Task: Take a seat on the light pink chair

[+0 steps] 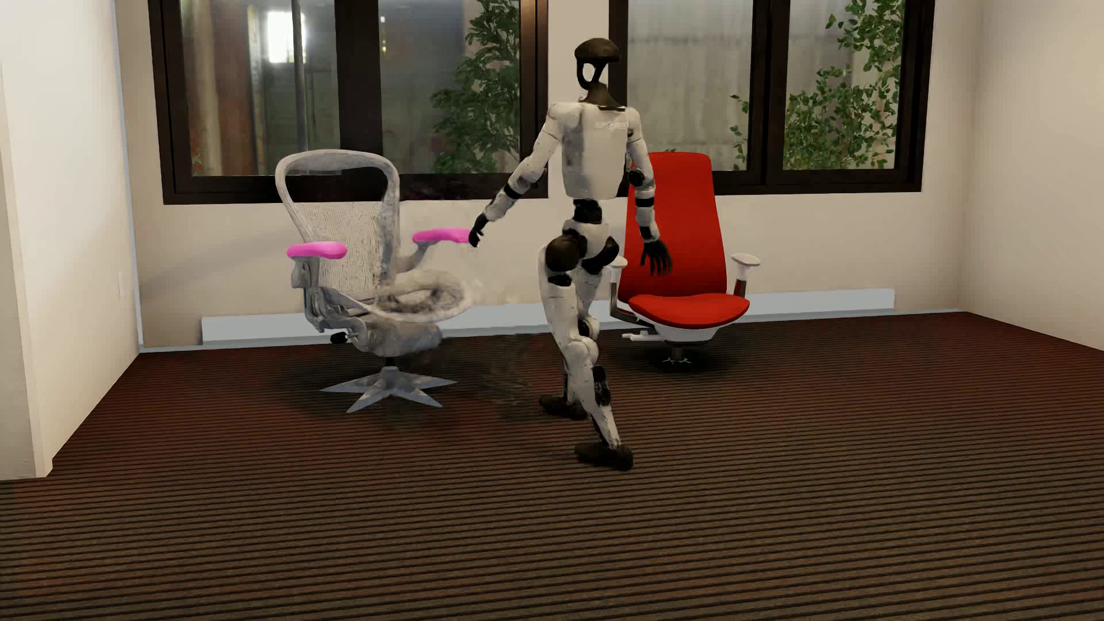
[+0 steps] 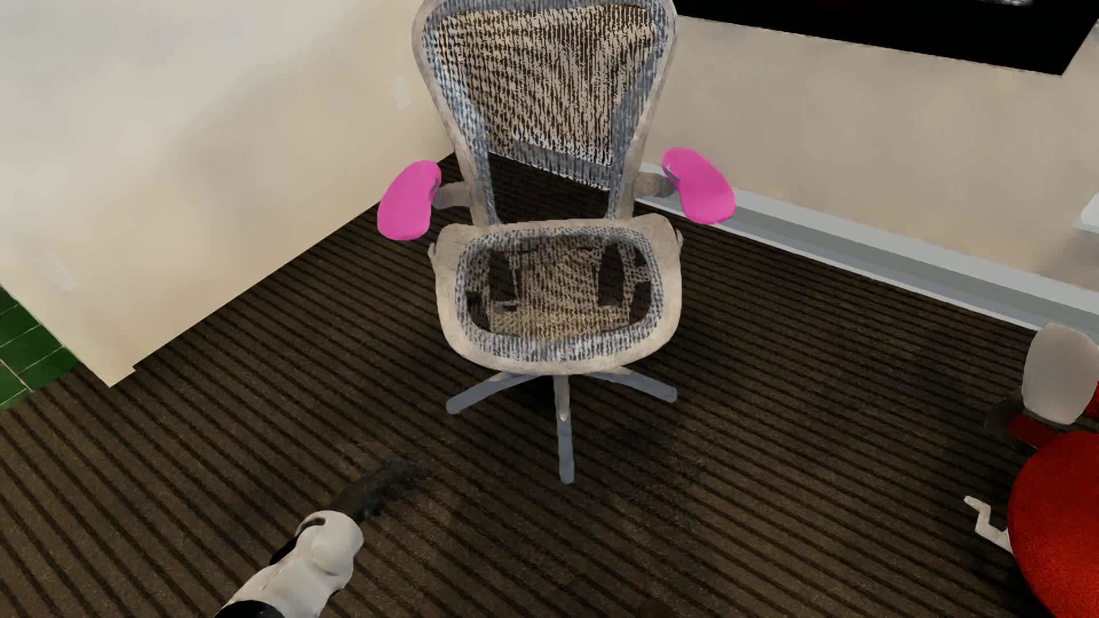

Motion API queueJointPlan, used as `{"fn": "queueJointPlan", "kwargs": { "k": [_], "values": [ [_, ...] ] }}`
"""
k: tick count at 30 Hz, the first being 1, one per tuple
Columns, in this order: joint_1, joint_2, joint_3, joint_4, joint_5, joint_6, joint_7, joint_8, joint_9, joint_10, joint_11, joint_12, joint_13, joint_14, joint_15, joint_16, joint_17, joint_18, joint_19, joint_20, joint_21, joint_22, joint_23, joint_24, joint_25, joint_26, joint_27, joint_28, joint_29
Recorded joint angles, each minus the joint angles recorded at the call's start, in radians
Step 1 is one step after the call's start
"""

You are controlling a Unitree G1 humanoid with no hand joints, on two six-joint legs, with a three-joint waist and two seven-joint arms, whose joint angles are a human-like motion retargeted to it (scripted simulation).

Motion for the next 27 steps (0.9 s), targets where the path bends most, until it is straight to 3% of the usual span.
{"fn": "queueJointPlan", "kwargs": {
  "k": [1, 2, 3, 4, 5, 6, 7, 8, 9, 10, 11, 12, 13, 14, 15, 16, 17, 18, 19, 20, 21, 22, 23, 24, 25, 26, 27],
  "values": [
    [0.041, -0.001, -0.002, 0.008, -0.024, -0.007, -0.01, 0.066, -0.006, 0.02, 0.02, -0.003, 0.036, -0.027, 0.038, 0.0, -0.007, -0.025, 0.076, -0.005, -0.006, -0.028, 0.001, 0.008, 0.027, 0.007, -0.003, 0.025, -0.012],
    [0.056, -0.009, -0.01, 0.04, -0.009, -0.007, -0.019, 0.052, 0.003, 0.082, 0.129, 0.005, 0.047, -0.044, 0.087, 0.003, -0.005, -0.057, 0.119, -0.009, -0.029, -0.06, 0.01, 0.017, 0.012, -0.011, -0.027, -0.011, 0.017],
    [0.024, -0.023, -0.008, 0.071, -0.002, 0.007, -0.039, 0.014, -0.009, 0.188, 0.217, 0.022, 0.045, -0.065, 0.082, -0.015, -0.01, -0.064, 0.092, 0.026, -0.041, -0.076, 0.019, 0.064, -0.009, 0.007, -0.019, -0.028, 0.026],
    [-0.011, 0.024, -0.002, 0.1, 0.011, 0.016, -0.053, -0.007, 0.012, 0.343, 0.255, 0.042, 0.022, -0.017, 0.016, -0.036, -0.013, -0.102, 0.08, 0.057, -0.029, -0.056, 0.035, 0.055, -0.051, -0.021, -0.036, -0.025, 0.013],
    [-0.094, 0.111, 0.021, 0.137, 0.005, 0.004, -0.063, -0.045, 0.031, 0.571, 0.237, 0.056, 0.002, 0.07, -0.023, -0.056, 0.002, -0.158, 0.061, 0.049, -0.034, 0.005, 0.035, 0.074, -0.074, -0.019, -0.051, -0.013, 0.02],
    [-0.219, 0.154, 0.05, 0.161, 0.009, -0.002, -0.097, -0.046, 0.022, 0.784, 0.211, 0.084, -0.03, 0.144, -0.047, -0.053, 0.005, -0.201, 0.036, 0.051, -0.012, 0.013, 0.022, 0.053, -0.089, -0.02, -0.03, -0.068, 0.035],
    [-0.345, 0.197, 0.068, 0.168, 0.011, 0.0, -0.096, -0.069, 0.035, 0.971, 0.201, 0.094, -0.075, 0.172, -0.088, -0.071, -0.011, -0.142, 0.021, 0.06, 0.013, 0.07, 0.001, 0.123, -0.131, 0.006, -0.057, -0.063, 0.009],
    [-0.441, 0.246, 0.094, 0.162, 0.02, -0.011, -0.091, -0.108, 0.045, 1.07, 0.181, 0.112, -0.123, 0.141, -0.095, -0.079, -0.035, -0.089, -0.032, 0.092, 0.037, 0.112, -0.037, 0.125, -0.159, -0.002, -0.052, -0.117, 0.05],
    [-0.541, 0.302, 0.109, 0.158, 0.031, -0.02, -0.105, -0.115, 0.067, 1.104, 0.143, 0.135, -0.179, 0.135, -0.107, -0.091, -0.052, -0.077, -0.061, 0.106, 0.077, 0.155, -0.056, 0.16, -0.157, 0.027, -0.082, -0.084, 0.055],
    [-0.613, 0.365, 0.136, 0.153, 0.048, -0.016, -0.098, -0.143, 0.085, 1.087, 0.091, 0.159, -0.246, 0.106, -0.134, -0.108, -0.084, -0.124, -0.06, 0.144, 0.103, 0.217, -0.051, 0.159, -0.185, 0.032, -0.102, -0.079, 0.053],
    [-0.673, 0.415, 0.157, 0.132, 0.058, -0.012, -0.116, -0.155, 0.087, 0.99, 0.042, 0.196, -0.291, 0.091, -0.142, -0.121, -0.112, -0.139, -0.081, 0.17, 0.148, 0.258, -0.061, 0.14, -0.167, 0.038, -0.077, -0.075, 0.028],
    [-0.702, 0.479, 0.176, 0.108, 0.073, -0.009, -0.124, -0.168, 0.094, 0.836, -0.023, 0.217, -0.339, 0.088, -0.152, -0.125, -0.155, -0.121, -0.073, 0.201, 0.16, 0.302, -0.077, 0.134, -0.147, 0.047, -0.112, -0.066, 0.039],
    [-0.682, 0.522, 0.188, 0.092, 0.082, -0.002, -0.116, -0.176, 0.086, 0.624, -0.039, 0.259, -0.363, 0.123, -0.179, -0.121, -0.196, -0.087, -0.078, 0.225, 0.194, 0.325, -0.085, 0.125, -0.153, 0.061, -0.086, -0.067, -0.011],
    [-0.616, 0.584, 0.19, 0.03, 0.111, 0.009, -0.028, -0.197, 0.103, 0.409, -0.049, 0.29, -0.389, 0.202, -0.21, -0.102, -0.234, 0.038, -0.091, 0.232, 0.192, 0.33, -0.101, 0.129, -0.123, 0.046, -0.161, -0.055, 0.042],
    [-0.588, 0.599, 0.183, -0.05, 0.142, 0.034, 0.074, -0.233, 0.102, 0.291, -0.018, 0.32, -0.413, 0.287, -0.25, -0.094, -0.269, 0.197, -0.113, 0.273, 0.176, 0.333, -0.112, 0.149, -0.102, 0.06, -0.156, -0.041, 0.031],
    [-0.569, 0.59, 0.168, -0.085, 0.165, 0.045, 0.093, -0.227, 0.101, 0.258, 0.041, 0.341, -0.444, 0.259, -0.268, -0.071, -0.289, 0.26, -0.142, 0.306, 0.167, 0.321, -0.103, 0.151, -0.084, 0.051, -0.164, -0.062, 0.021],
    [-0.566, 0.613, 0.163, -0.083, 0.196, 0.034, 0.032, -0.203, 0.095, 0.279, 0.034, 0.357, -0.419, 0.236, -0.228, -0.035, -0.287, 0.274, -0.147, 0.283, 0.129, 0.316, -0.129, 0.137, -0.078, 0.074, -0.151, -0.049, 0.014],
    [-0.524, 0.506, 0.167, -0.096, 0.162, -0.006, -0.021, -0.176, 0.098, 0.244, 0.298, 0.362, -0.401, 0.26, -0.244, -0.004, -0.253, 0.246, -0.112, 0.286, 0.13, 0.318, -0.14, 0.108, -0.038, 0.071, -0.136, -0.039, -0.028],
    [-0.441, 0.393, 0.155, -0.121, 0.101, -0.015, -0.012, -0.135, 0.115, 0.168, 0.601, 0.369, -0.397, 0.247, -0.252, 0.0, -0.231, 0.261, -0.003, 0.306, 0.151, 0.311, -0.128, 0.078, -0.011, 0.076, -0.124, -0.037, -0.04],
    [-0.426, 0.295, 0.129, -0.117, 0.058, -0.006, 0.022, -0.163, 0.136, 0.194, 0.856, 0.347, -0.416, 0.198, -0.262, 0.005, -0.222, 0.264, 0.063, 0.306, 0.131, 0.309, -0.115, 0.088, -0.004, 0.1, -0.112, -0.02, -0.019],
    [-0.441, 0.201, 0.108, -0.083, 0.052, 0.008, 0.009, -0.205, 0.122, 0.227, 1.011, 0.318, -0.389, 0.144, -0.29, 0.026, -0.213, 0.216, 0.035, 0.279, 0.105, 0.299, -0.13, 0.06, -0.036, 0.055, -0.125, -0.033, 0.0],
    [-0.41, 0.155, 0.102, -0.085, 0.01, 0.004, -0.003, -0.189, 0.131, 0.234, 1.101, 0.293, -0.344, 0.118, -0.338, 0.022, -0.185, 0.207, 0.016, 0.237, 0.104, 0.29, -0.139, 0.061, -0.044, 0.062, -0.13, -0.02, 0.005],
    [-0.4, 0.099, 0.097, -0.073, 0.017, 0.005, -0.032, -0.112, 0.146, 0.254, 1.125, 0.244, -0.314, 0.105, -0.361, 0.005, -0.145, 0.181, 0.011, 0.216, 0.104, 0.275, -0.152, 0.017, -0.042, 0.056, -0.14, 0.005, -0.014],
    [-0.389, 0.052, 0.08, -0.062, 0.032, -0.002, -0.068, -0.054, 0.153, 0.25, 1.08, 0.211, -0.298, 0.1, -0.304, -0.004, -0.095, 0.152, -0.023, 0.203, 0.122, 0.246, -0.137, 0.024, -0.049, 0.044, -0.143, 0.013, -0.014],
    [-0.401, 0.003, 0.071, -0.052, 0.026, -0.006, -0.086, -0.011, 0.148, 0.244, 0.999, 0.177, -0.3, 0.083, -0.326, -0.017, -0.06, 0.128, -0.054, 0.17, 0.129, 0.184, -0.118, 0.021, -0.051, 0.011, -0.135, 0.012, 0.006],
    [-0.413, -0.003, 0.066, -0.046, 0.02, -0.006, -0.096, 0.016, 0.151, 0.24, 0.866, 0.163, -0.274, 0.087, -0.381, -0.036, -0.028, 0.089, -0.048, 0.136, 0.126, 0.125, -0.127, 0.064, -0.09, 0.04, -0.112, 0.002, 0.003],
    [-0.452, 0.032, 0.066, -0.015, 0.03, -0.002, -0.114, 0.04, 0.129, 0.264, 0.638, 0.154, -0.238, 0.083, -0.309, -0.042, 0.001, 0.04, -0.086, 0.071, 0.14, 0.056, -0.151, 0.055, -0.102, -0.008, -0.134, -0.02, 0.024]
  ]
}}
